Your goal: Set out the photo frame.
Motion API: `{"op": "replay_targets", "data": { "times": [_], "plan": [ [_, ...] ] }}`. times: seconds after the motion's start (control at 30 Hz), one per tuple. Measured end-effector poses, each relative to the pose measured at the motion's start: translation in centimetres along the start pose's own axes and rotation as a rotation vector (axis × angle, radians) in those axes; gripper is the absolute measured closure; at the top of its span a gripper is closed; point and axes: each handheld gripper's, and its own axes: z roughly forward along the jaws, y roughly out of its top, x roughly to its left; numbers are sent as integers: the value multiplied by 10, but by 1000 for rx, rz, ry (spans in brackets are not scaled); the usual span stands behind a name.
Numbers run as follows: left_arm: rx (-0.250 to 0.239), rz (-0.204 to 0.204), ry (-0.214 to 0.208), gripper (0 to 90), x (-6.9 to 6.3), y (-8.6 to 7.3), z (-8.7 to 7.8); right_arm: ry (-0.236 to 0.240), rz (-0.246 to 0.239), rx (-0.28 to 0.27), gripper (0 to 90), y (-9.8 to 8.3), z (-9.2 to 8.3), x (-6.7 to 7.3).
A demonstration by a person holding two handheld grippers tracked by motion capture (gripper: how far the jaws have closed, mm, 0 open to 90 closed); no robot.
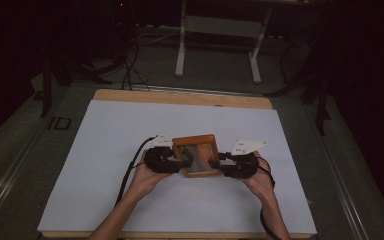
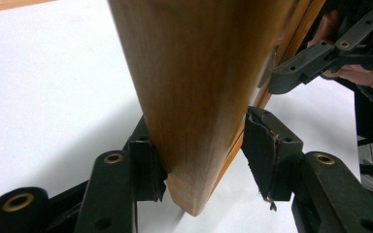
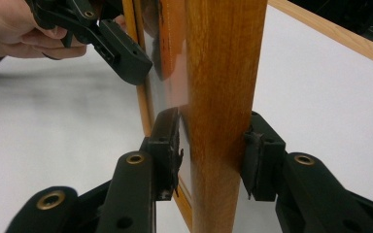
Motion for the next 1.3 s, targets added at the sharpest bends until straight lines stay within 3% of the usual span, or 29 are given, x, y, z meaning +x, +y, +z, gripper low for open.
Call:
{"op": "replay_targets", "data": {
  "times": [0.43,0.63,1.03,1.3],
  "plan": [
    [-6,-38,4,531,7,-2,-17,21,45,-28,615,4,14,4],
    [16,-58,2,536,11,-3,-21,44,84,-37,613,2,22,4],
    [28,-116,-10,543,21,-12,-29,71,146,-17,606,2,37,7],
    [31,-134,9,555,26,-16,-30,101,200,23,596,-5,51,4]
  ]
}}
